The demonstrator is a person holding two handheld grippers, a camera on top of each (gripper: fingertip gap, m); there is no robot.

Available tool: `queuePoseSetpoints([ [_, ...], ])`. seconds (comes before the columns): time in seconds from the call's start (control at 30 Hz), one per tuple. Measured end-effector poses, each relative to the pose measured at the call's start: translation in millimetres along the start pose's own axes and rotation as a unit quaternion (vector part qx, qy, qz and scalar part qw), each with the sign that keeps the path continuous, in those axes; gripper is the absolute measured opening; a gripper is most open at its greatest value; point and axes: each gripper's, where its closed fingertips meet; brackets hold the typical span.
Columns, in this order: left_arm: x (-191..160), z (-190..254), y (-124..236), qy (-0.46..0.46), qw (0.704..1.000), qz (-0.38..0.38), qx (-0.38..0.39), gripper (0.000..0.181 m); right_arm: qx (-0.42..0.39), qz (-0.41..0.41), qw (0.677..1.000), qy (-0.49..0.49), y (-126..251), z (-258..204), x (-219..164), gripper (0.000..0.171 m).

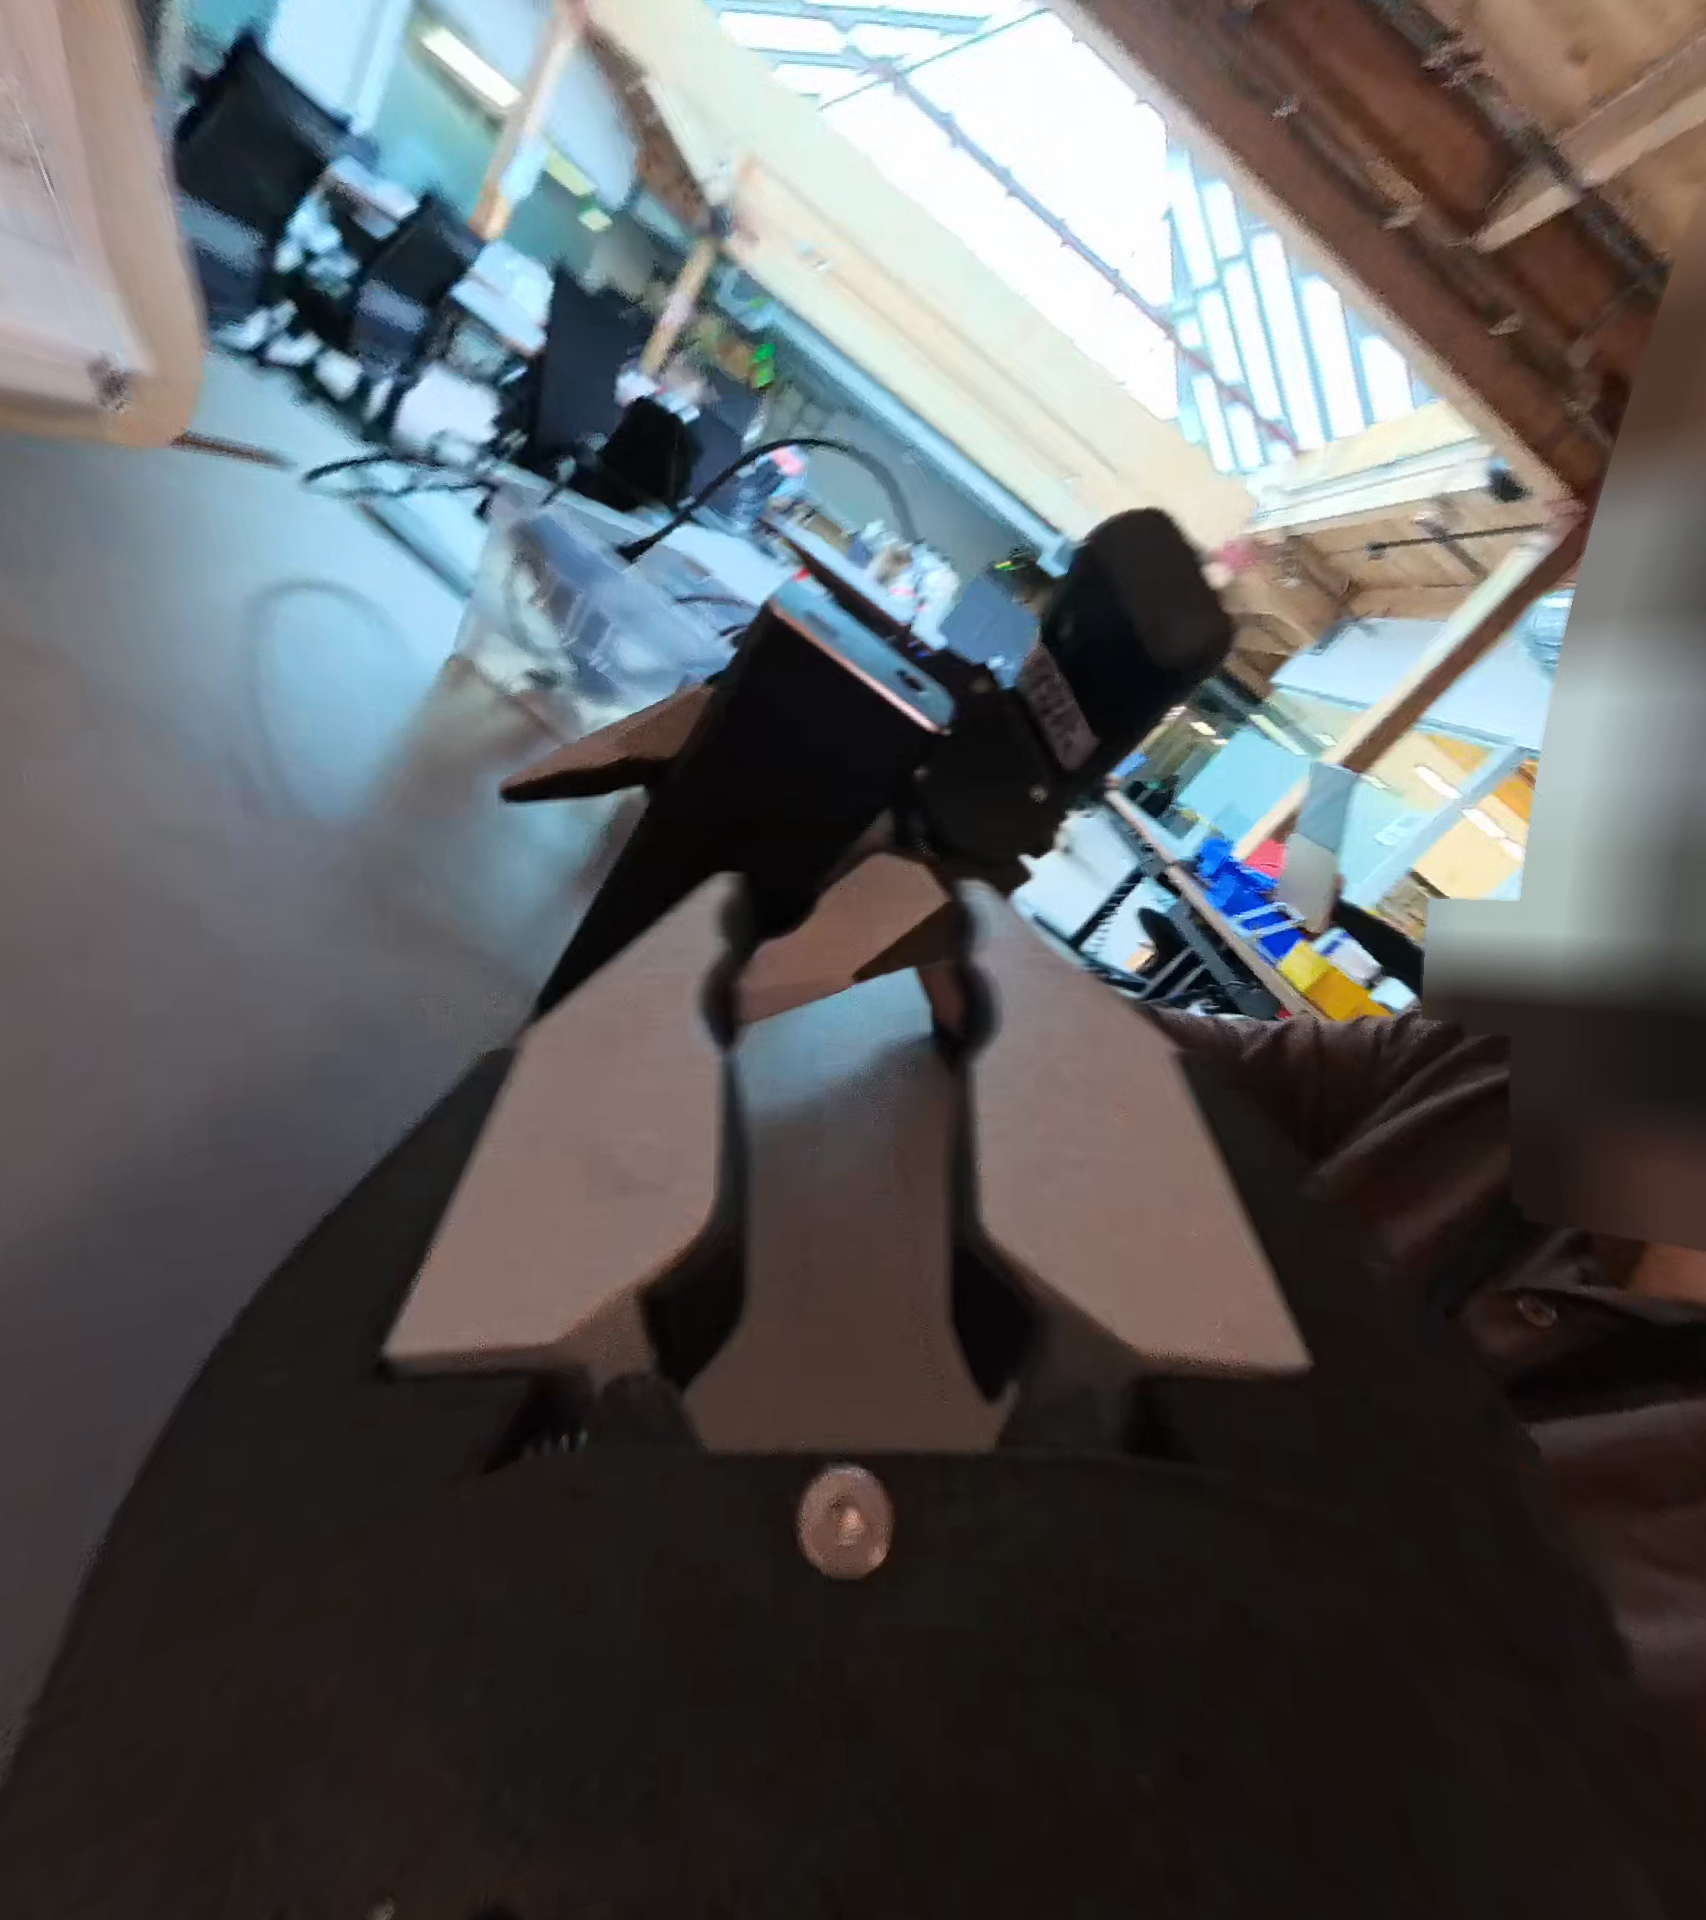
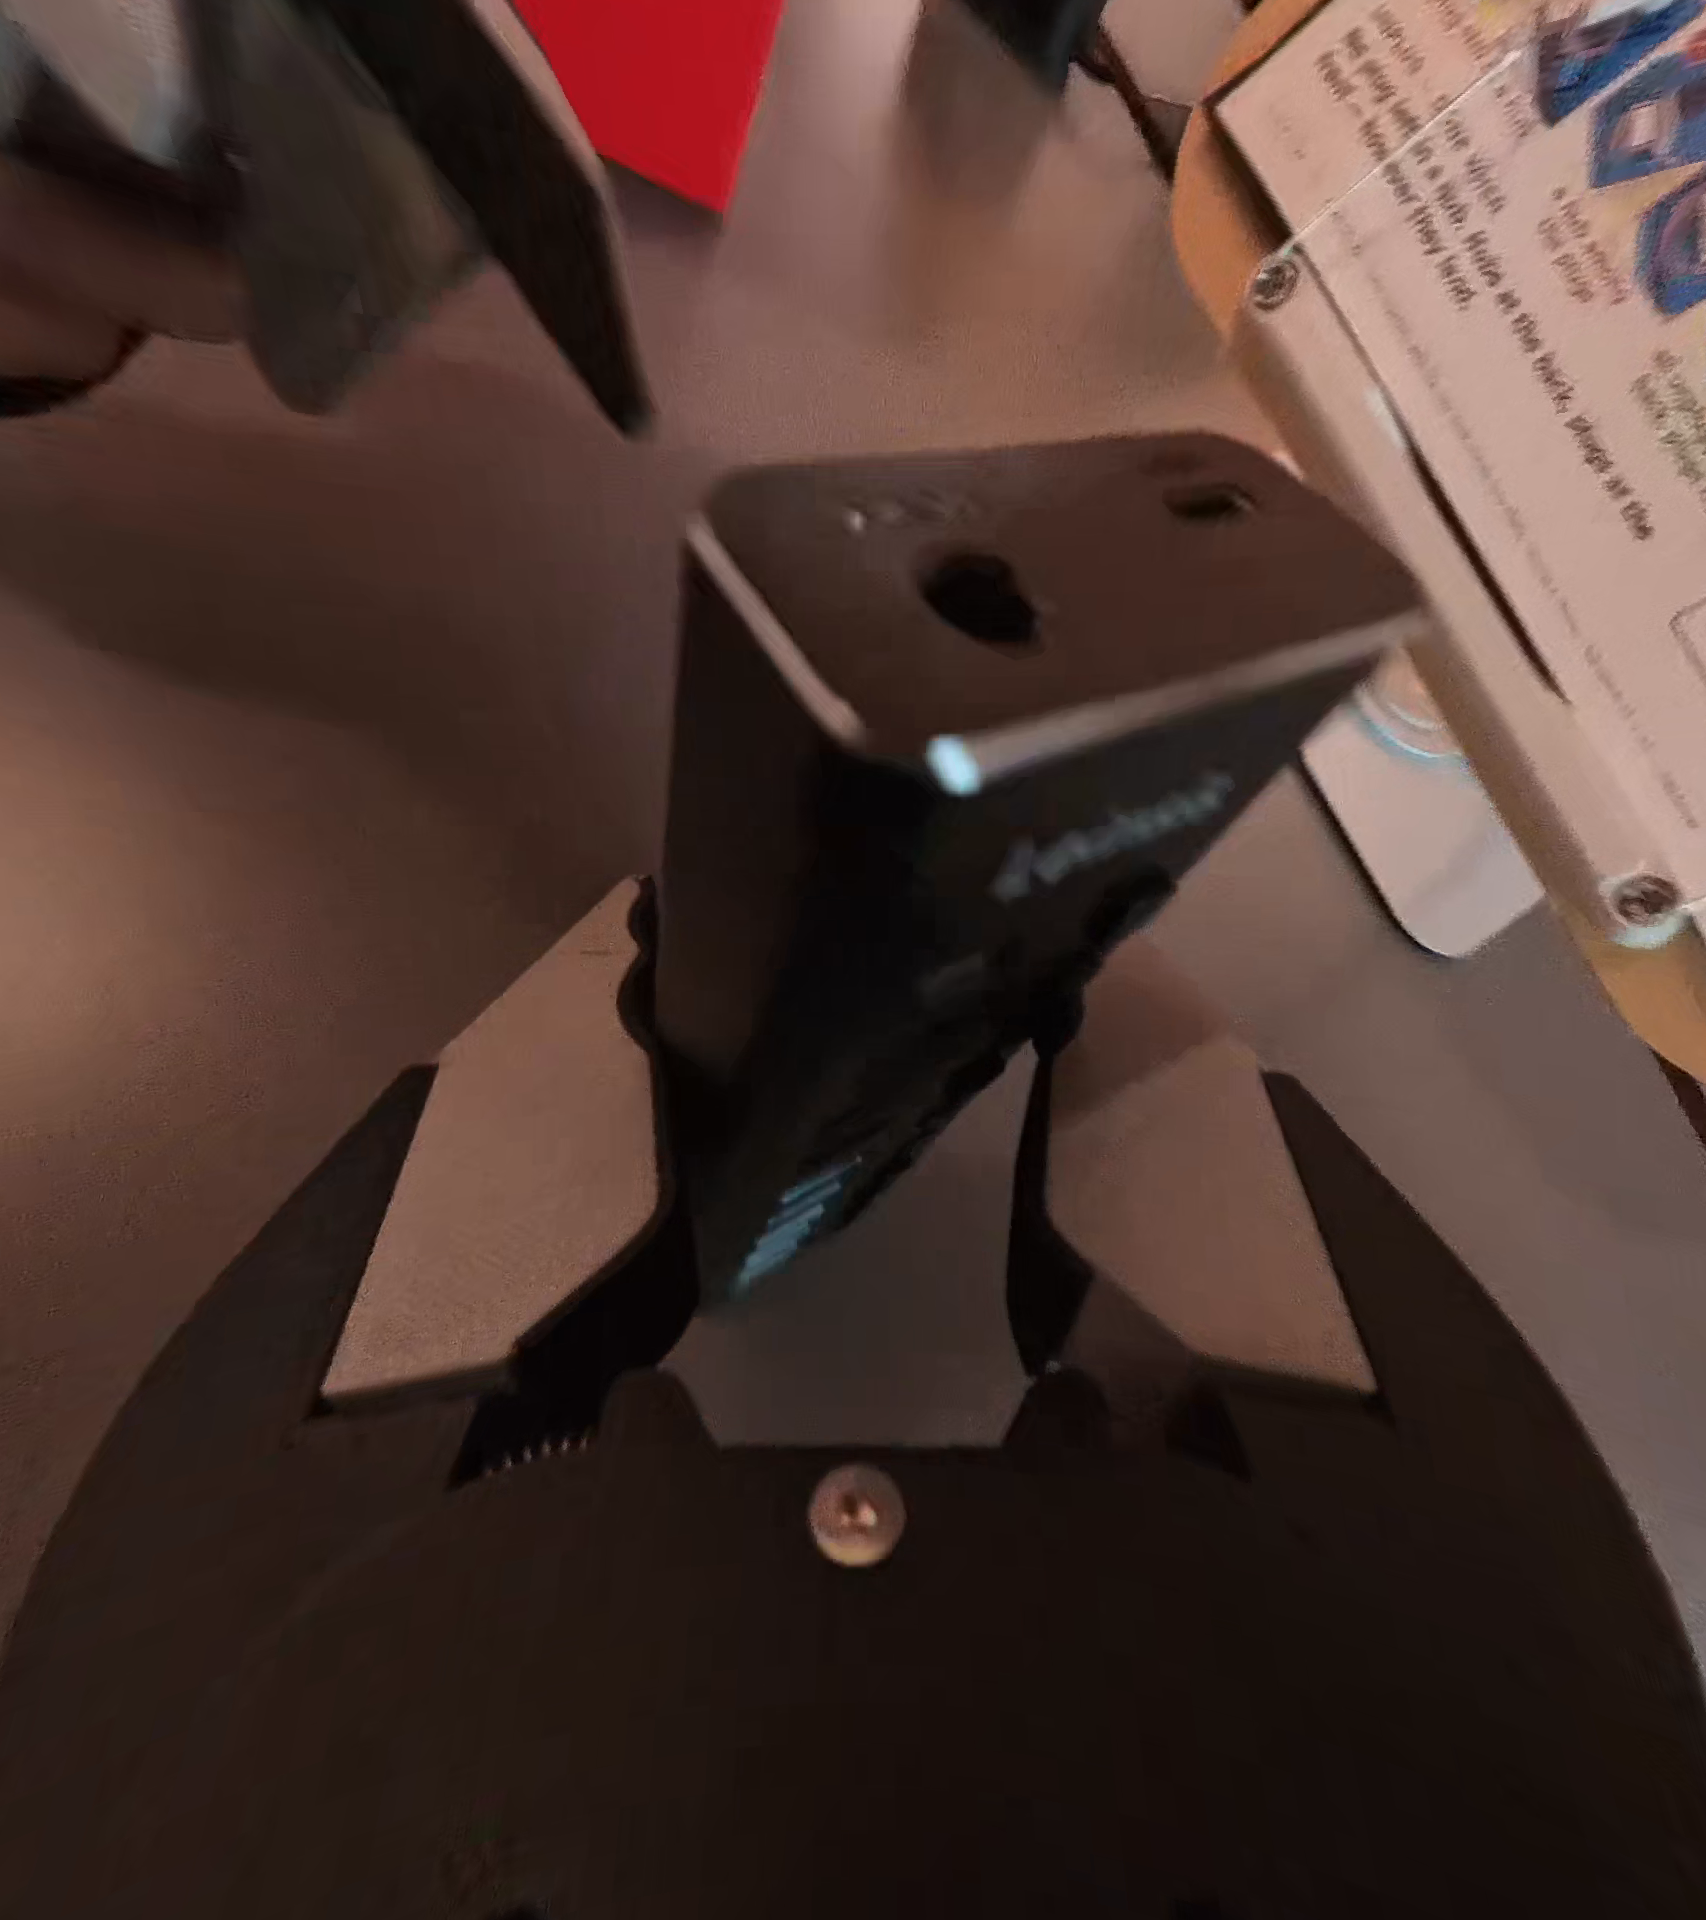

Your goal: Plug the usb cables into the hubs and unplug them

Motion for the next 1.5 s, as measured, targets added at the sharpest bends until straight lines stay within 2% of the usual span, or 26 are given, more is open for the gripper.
queuePoseSetpoints([
  [0.03,-5,-3,2,0.003,1.000,-0.014,0.017,0.046,0.017,0.002,1.000,0.002,-2,-5,2,0.069],
  [0.13,-18,-4,9,-0.029,0.996,-0.059,0.065,0.056,0.036,-0.009,0.999,0.027,-12,-18,2,0.069],
  [0.2,-23,-6,15,-0.051,0.990,-0.082,0.101,0.064,0.055,-0.049,0.996,0.050,-27,-32,-11,0.067],
  [0.23,-25,-6,19,-0.057,0.988,-0.091,0.113,0.066,0.063,-0.071,0.994,0.053,-36,-38,-19,0.068],
  [0.4,-20,-3,52,-0.061,0.977,-0.106,0.175,0.064,0.065,-0.069,0.995,0.040,-36,-32,-23,0.069],
  [0.57,-7,4,130,-0.077,0.936,-0.127,0.320,0.068,0.087,-0.036,0.996,0.006,-21,-28,-19,0.085],
  [0.63,-6,7,170,-0.071,0.908,-0.141,0.387,0.075,0.085,-0.014,0.996,-0.006,-14,-22,-12,0.083],
  [0.73,-16,0,244,-0.045,0.844,-0.179,0.504,0.083,0.084,0.012,0.996,-0.024,-6,-16,-4,0.080],
  [0.8,-30,-6,287,-0.016,0.810,-0.194,0.553,0.085,0.081,0.022,0.996,-0.032,-4,-14,-1,0.075],
  [0.87,-46,-16,319,0.020,0.792,-0.198,0.577,0.087,0.079,0.021,0.996,-0.034,-4,-14,-1,0.073],
  [0.9,-56,-21,325,0.044,0.795,-0.195,0.573,0.087,0.078,0.020,0.996,-0.033,-5,-15,-1,0.073],
  [0.97,-73,-23,308,0.084,0.832,-0.189,0.516,0.073,0.073,0.019,0.997,-0.028,-6,-16,0,0.072],
  [1.0,-79,-18,287,0.088,0.856,-0.189,0.473,0.078,0.070,0.018,0.997,-0.027,-6,-16,-1,0.071],
  [1.03,-84,-16,272,0.075,0.863,-0.200,0.459,0.086,0.067,0.017,0.997,-0.027,-7,-15,-2,0.070],
  [1.13,-92,-6,232,0.022,0.867,-0.245,0.434,0.094,0.063,0.016,0.997,-0.037,-8,-11,-4,0.070],
  [1.23,-80,11,206,-0.006,0.882,-0.254,0.397,0.081,0.056,0.021,0.997,-0.056,-7,-3,-6,0.070],
  [1.3,-56,17,211,-0.023,0.886,-0.224,0.406,0.077,0.053,0.030,0.996,-0.069,-5,3,-6,0.069],
  [1.4,-25,4,251,-0.024,0.856,-0.198,0.476,0.070,0.057,0.044,0.993,-0.089,-2,8,-3,0.067],
  [1.5,-28,-14,277,0.011,0.834,-0.244,0.496,0.073,0.061,0.052,0.992,-0.100,-2,9,-2,0.065],
])
Point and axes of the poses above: each gripper's, where its closed fingertips meet, y back along the fingers, x out of its top, z = x × y across the jaws, and after that the axes turned 6 degrees about -z, right-handed
